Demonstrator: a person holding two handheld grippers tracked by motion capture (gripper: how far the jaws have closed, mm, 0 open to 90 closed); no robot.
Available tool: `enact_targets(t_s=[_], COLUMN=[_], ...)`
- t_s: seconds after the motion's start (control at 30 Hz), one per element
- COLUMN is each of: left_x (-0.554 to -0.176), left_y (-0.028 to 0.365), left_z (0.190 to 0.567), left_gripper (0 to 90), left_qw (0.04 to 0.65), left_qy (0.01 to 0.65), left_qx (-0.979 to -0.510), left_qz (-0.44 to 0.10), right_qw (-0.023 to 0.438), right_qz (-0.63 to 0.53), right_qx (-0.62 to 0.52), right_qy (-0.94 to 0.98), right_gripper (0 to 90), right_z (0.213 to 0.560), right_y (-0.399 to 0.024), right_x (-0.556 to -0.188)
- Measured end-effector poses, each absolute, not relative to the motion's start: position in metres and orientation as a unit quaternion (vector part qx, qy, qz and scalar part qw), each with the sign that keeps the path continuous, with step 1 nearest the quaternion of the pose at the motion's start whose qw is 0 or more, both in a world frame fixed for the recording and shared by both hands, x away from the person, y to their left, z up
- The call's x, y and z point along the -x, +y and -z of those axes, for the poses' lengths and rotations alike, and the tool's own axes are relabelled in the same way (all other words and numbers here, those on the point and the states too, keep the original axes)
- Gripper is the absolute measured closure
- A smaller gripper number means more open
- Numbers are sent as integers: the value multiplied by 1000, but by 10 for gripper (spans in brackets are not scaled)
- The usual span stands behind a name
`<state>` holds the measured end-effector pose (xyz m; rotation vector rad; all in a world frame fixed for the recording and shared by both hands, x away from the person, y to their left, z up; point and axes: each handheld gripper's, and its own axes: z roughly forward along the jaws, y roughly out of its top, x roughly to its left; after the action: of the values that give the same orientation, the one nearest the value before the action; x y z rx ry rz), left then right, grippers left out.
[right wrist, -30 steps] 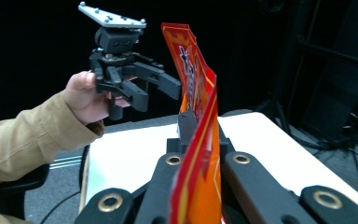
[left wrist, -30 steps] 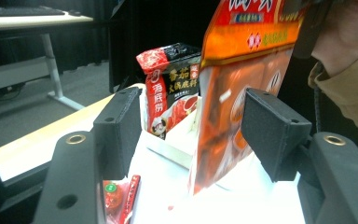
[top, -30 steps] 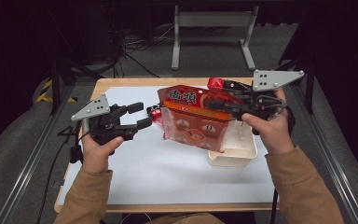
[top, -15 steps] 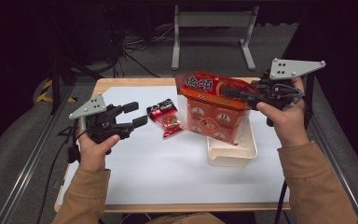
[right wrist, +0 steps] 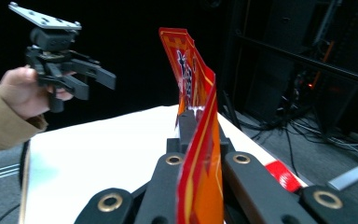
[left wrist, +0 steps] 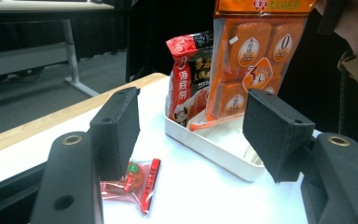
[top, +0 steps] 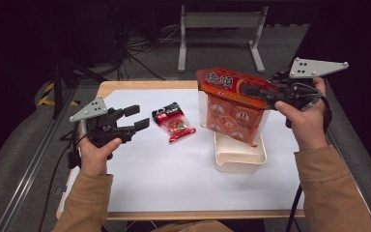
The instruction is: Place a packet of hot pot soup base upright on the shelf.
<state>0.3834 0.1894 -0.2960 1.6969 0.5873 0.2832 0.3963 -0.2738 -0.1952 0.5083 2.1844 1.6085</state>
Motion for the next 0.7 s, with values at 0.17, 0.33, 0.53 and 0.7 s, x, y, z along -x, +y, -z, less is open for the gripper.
enact_targets(t_s=[0.17,0.33,0.53,0.7], left_x=[-385,-386,-386,-387], left_y=[192,192,193,193], left_z=[297,298,298,299], left_gripper=[369,368,367,364], left_qw=[614,613,611,618], left_qy=[260,262,262,260], left_qx=[-734,-735,-736,-733], left_qz=[-125,-125,-127,-119], right_qw=[199,210,220,224], right_qz=[-574,-577,-579,-577], right_qx=[-195,-209,-230,-245], right_qy=[770,761,751,746], right_gripper=[900,900,900,900], right_z=[200,204,211,217], right_y=[-282,-286,-293,-296], right_x=[-400,-401,-403,-403])
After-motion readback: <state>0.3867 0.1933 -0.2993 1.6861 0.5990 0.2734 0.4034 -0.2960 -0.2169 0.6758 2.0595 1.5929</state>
